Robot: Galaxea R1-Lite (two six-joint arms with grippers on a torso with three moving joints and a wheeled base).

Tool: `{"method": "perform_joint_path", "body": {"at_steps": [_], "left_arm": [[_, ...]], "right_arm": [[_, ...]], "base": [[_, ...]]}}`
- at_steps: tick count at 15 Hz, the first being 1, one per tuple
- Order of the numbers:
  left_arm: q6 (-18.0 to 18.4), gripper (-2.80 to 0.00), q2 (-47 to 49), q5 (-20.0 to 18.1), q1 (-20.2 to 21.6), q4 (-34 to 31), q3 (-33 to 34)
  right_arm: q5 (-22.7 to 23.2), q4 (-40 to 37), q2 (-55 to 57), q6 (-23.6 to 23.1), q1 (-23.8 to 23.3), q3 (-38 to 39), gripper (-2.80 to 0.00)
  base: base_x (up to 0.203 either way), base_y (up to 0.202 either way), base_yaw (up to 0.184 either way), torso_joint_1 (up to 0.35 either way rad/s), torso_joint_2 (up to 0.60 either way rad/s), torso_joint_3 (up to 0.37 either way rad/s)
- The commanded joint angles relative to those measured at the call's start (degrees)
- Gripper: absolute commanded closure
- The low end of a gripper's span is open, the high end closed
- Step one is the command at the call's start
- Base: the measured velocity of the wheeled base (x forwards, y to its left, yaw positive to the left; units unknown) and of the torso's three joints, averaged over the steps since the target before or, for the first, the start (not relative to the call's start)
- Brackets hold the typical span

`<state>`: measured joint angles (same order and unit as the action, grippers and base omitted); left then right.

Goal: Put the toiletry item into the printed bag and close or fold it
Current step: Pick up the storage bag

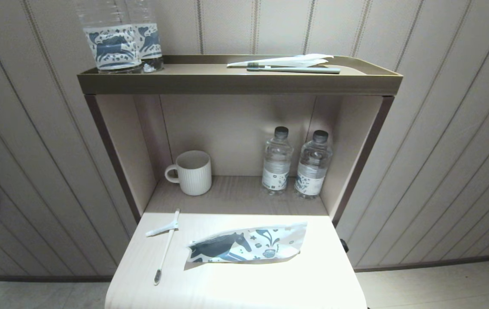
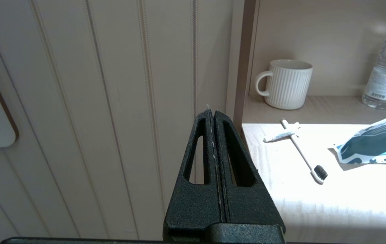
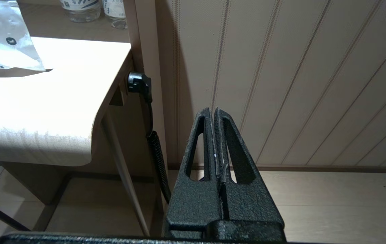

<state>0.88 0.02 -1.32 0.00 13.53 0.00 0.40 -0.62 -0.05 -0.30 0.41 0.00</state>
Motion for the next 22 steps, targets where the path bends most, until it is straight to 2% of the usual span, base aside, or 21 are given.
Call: {"method": "perform_joint_path", "body": {"at_steps": [1, 7, 9, 12, 17, 19, 22], "left_arm": [[0.0, 0.0, 0.0, 0.0, 0.0, 0.1, 0.0], [0.0, 0.0, 0.0, 0.0, 0.0, 0.1, 0.0], [0.0, 0.0, 0.0, 0.0, 0.0, 0.1, 0.0], [0.1, 0.0, 0.0, 0.0, 0.0, 0.1, 0.0], [0.1, 0.0, 0.0, 0.0, 0.0, 0.1, 0.0], [0.1, 0.0, 0.0, 0.0, 0.0, 0.1, 0.0], [0.1, 0.0, 0.0, 0.0, 0.0, 0.1, 0.0]], "right_arm": [[0.1, 0.1, 0.0, -0.6, 0.0, 0.0, 0.0], [-0.2, -0.5, 0.0, -2.0, 0.0, -1.0, 0.0], [0.2, -1.5, 0.4, -2.3, 0.1, -5.0, 0.0], [2.3, -8.9, 5.4, -2.3, 0.1, -19.3, 0.0], [6.3, -16.2, 27.8, -1.9, 0.7, -41.2, 0.0], [10.7, -23.9, 37.4, -1.5, 4.2, -52.1, 0.0], [15.1, -37.1, 53.5, 0.1, 12.3, -65.1, 0.0]], "base": [[0.0, 0.0, 0.0, 0.0, 0.0, 0.0], [0.0, 0.0, 0.0, 0.0, 0.0, 0.0], [0.0, 0.0, 0.0, 0.0, 0.0, 0.0], [0.0, 0.0, 0.0, 0.0, 0.0, 0.0], [0.0, 0.0, 0.0, 0.0, 0.0, 0.0], [0.0, 0.0, 0.0, 0.0, 0.0, 0.0], [0.0, 0.0, 0.0, 0.0, 0.0, 0.0]]}}
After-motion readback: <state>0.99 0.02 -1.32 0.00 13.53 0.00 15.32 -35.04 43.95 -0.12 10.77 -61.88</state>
